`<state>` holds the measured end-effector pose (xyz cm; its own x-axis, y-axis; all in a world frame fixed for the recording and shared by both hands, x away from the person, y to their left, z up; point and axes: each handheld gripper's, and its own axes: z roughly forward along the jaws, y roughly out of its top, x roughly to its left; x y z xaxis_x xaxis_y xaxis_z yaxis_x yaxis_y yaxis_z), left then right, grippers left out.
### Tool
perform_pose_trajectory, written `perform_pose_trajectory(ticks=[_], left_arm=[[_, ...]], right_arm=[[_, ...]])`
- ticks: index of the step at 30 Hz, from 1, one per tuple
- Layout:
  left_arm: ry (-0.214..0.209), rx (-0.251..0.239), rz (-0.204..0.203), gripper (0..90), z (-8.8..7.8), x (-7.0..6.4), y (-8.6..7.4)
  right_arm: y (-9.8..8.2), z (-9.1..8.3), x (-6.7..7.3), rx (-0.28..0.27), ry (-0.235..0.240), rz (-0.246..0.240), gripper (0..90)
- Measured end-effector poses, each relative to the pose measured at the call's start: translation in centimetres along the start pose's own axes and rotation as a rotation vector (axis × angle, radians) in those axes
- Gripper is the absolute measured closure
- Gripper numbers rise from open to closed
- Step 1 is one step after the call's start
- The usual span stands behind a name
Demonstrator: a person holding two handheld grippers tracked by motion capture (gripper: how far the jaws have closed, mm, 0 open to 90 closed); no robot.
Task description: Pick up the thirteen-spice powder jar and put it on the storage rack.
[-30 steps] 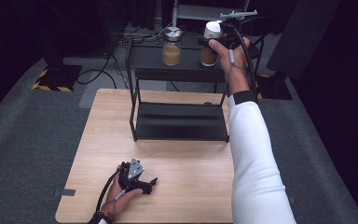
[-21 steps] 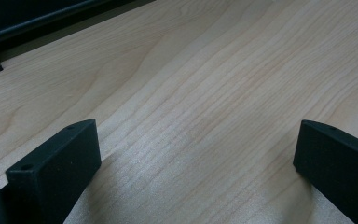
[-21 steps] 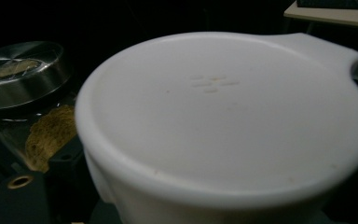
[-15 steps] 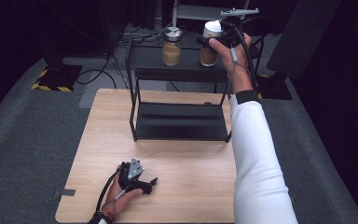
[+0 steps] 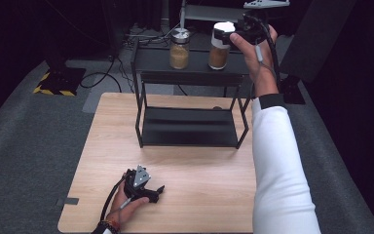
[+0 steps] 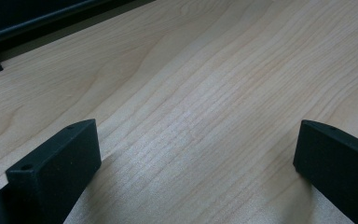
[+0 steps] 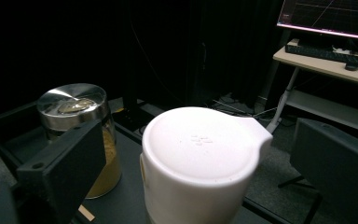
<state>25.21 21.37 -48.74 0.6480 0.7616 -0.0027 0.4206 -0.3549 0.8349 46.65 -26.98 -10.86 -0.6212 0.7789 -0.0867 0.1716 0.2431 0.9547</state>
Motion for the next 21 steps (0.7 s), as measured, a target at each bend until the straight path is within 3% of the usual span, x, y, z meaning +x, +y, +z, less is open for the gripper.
perform_pose_trajectory(ticks=[6, 8, 21], left_arm=[[0.001, 0.000, 0.000, 0.4, 0.0, 0.0, 0.0], [0.002, 0.000, -0.001, 0.4, 0.0, 0.0, 0.0], [0.002, 0.000, 0.000, 0.4, 0.0, 0.0, 0.0]], right_arm=[[-0.5, -2.5, 0.5, -0.022, -0.003, -0.039, 3.1], [-1.0, -3.2, 0.5, -0.033, 0.012, -0.038, 3.1], [-4.2, -8.1, 1.8, -0.083, -0.004, -0.049, 3.0]])
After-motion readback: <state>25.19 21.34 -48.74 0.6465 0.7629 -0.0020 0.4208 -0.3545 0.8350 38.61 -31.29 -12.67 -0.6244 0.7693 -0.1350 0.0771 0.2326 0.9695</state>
